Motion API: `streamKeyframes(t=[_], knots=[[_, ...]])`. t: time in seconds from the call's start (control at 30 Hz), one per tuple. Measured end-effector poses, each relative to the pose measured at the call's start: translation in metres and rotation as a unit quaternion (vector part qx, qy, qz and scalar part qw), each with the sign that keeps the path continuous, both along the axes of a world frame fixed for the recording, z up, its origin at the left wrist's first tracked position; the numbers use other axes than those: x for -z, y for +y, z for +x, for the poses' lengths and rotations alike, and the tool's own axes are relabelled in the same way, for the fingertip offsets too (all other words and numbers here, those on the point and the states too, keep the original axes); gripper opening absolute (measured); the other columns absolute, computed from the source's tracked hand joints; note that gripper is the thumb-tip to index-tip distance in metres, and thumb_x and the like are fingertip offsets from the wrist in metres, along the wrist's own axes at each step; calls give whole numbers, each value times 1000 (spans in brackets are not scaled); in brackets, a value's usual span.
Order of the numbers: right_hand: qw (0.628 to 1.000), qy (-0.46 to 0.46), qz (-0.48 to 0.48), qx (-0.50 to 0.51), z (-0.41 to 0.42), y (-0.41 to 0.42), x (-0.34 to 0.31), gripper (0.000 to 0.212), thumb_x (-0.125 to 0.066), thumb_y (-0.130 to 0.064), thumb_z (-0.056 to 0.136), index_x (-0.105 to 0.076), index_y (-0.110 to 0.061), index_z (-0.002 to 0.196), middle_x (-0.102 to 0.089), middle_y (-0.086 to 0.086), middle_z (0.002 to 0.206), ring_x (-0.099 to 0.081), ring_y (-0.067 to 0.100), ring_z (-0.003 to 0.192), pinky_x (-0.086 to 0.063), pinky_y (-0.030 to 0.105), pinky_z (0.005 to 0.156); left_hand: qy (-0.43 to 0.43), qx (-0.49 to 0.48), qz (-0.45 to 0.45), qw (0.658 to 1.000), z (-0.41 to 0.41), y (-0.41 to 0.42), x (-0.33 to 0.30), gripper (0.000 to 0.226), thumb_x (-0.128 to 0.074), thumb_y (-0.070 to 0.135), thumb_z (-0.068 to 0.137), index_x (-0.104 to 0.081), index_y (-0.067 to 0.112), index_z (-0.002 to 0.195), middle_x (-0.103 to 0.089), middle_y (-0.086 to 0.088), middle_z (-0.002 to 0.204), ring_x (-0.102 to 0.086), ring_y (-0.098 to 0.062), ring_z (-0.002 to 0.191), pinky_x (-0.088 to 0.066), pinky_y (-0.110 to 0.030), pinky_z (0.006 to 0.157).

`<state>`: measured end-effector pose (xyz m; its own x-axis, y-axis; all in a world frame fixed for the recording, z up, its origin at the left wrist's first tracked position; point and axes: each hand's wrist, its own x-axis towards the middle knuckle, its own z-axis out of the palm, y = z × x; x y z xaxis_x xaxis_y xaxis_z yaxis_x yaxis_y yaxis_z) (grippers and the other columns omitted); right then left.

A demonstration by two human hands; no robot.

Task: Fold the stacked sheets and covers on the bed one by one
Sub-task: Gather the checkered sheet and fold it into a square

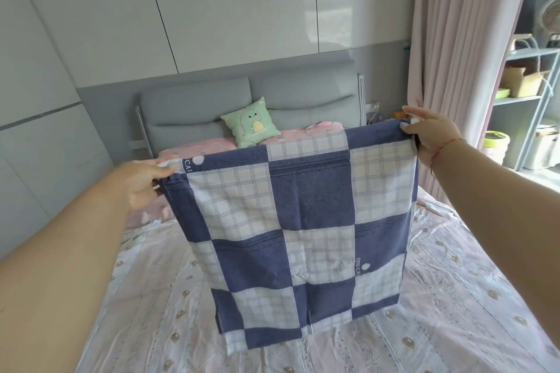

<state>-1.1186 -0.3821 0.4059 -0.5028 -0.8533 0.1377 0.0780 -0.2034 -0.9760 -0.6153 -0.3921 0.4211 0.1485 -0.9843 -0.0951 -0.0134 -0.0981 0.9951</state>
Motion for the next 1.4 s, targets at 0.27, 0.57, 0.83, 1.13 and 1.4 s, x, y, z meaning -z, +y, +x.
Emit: streamKeyframes(t=[0.27,0.57,0.83,1.13,1.4], knots=[[967,230,97,54,5,-9,1,29,-70,-8,82,-69,-14,111,-62,4,114,-60,23,104,-48,35,99,-243,8,-19,970,0,-28,14,9,-69,4,86,-62,1,82,-60,-14,87,-52,-22,79,-42,-30,69],[938,303,87,140,17,-49,-1,17,-71,-23,84,-70,-17,100,-61,0,96,-60,24,90,-52,39,90,-387,-182,-189,884,-35,-69,-7,16,-65,11,88,-69,6,103,-69,-16,101,-62,-32,91,-41,-30,75],[958,233,-30,168,12,-27,-7,18,-76,-22,74,-62,-31,67,-62,-4,76,-58,16,75,-53,36,83,-309,-181,-289,888,-24,-41,-15,8,-65,11,89,-67,14,96,-67,-8,89,-59,-23,77,-46,-33,74],[913,383,138,-31,10,26,51,26,-80,-8,71,-62,-23,61,-64,9,86,-58,26,84,-44,31,81,-350,-85,-163,919,14,5,87,15,-67,3,86,-67,17,79,-69,-13,84,-58,-25,72,-46,-29,66],[742,397,358,-405,-15,79,106,30,-72,7,68,-60,-19,56,-56,-4,58,-50,15,62,-45,19,62,-332,238,154,900,41,84,120,28,-79,-5,70,-63,12,54,-68,4,99,-61,-9,94,-46,-23,76]])
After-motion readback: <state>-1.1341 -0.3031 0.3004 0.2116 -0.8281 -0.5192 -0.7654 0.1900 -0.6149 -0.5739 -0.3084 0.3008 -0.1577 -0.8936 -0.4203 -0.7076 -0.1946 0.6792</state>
